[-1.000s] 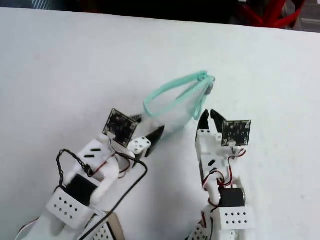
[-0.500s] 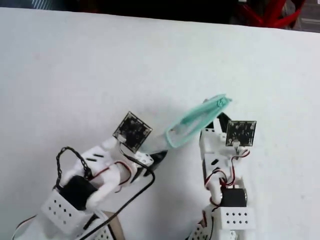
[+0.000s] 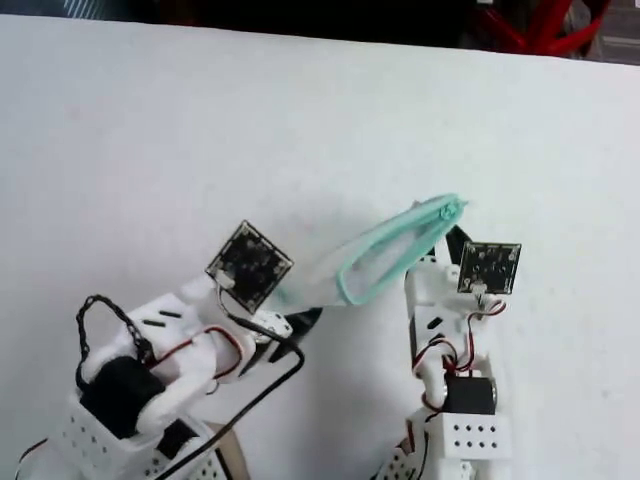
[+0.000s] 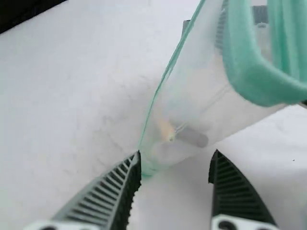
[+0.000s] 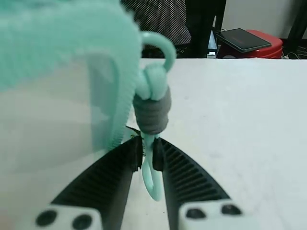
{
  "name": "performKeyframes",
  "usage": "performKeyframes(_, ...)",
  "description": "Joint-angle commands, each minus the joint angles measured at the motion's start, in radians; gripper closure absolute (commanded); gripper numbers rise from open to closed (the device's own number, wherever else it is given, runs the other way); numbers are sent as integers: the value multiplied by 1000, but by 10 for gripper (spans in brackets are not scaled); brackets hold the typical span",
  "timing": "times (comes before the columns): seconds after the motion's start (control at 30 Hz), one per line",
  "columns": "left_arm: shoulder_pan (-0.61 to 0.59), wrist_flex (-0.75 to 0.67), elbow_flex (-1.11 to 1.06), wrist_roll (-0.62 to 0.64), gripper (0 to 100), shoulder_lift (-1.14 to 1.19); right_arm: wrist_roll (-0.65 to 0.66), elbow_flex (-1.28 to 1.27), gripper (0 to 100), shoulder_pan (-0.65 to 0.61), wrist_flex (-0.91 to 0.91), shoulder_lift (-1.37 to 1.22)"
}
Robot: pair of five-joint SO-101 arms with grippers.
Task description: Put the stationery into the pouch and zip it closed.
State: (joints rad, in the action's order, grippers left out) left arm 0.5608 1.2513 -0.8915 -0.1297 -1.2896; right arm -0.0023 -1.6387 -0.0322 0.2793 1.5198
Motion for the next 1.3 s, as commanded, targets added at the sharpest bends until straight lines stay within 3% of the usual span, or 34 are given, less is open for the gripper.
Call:
performKeyframes(0.0, -53, 64, 167, -112, 766, -91, 2, 8, 949, 5, -18, 4)
performKeyframes(0.07, -97, 48, 226, -153, 766, -176, 2, 8, 949, 10, -18, 5)
performKeyframes(0.17, -130, -124, 170, -150, 766, -269, 2, 8, 949, 50, -18, 10)
performKeyframes(0.43, -137, -666, -459, -92, 766, -275, -12, -28, 949, 137, -122, 2)
performKeyframes(0.5, -137, -746, -534, -92, 766, -275, -64, -32, 949, 174, -143, 2)
performKeyframes(0.57, -137, -721, -535, -91, 767, -275, -115, -32, 949, 193, -145, 1)
performKeyframes(0.77, -137, -649, -526, -55, 767, -277, -87, -21, 949, 209, -116, 1)
performKeyframes(0.93, -137, -657, -560, -49, 766, -277, -95, 153, 950, 384, 108, 12)
performKeyframes(1.03, -130, -658, -572, -49, 766, -277, -92, 255, 950, 401, 208, 12)
performKeyframes(1.27, -133, -660, -586, -55, 763, -278, 207, 468, 950, 404, 407, 12)
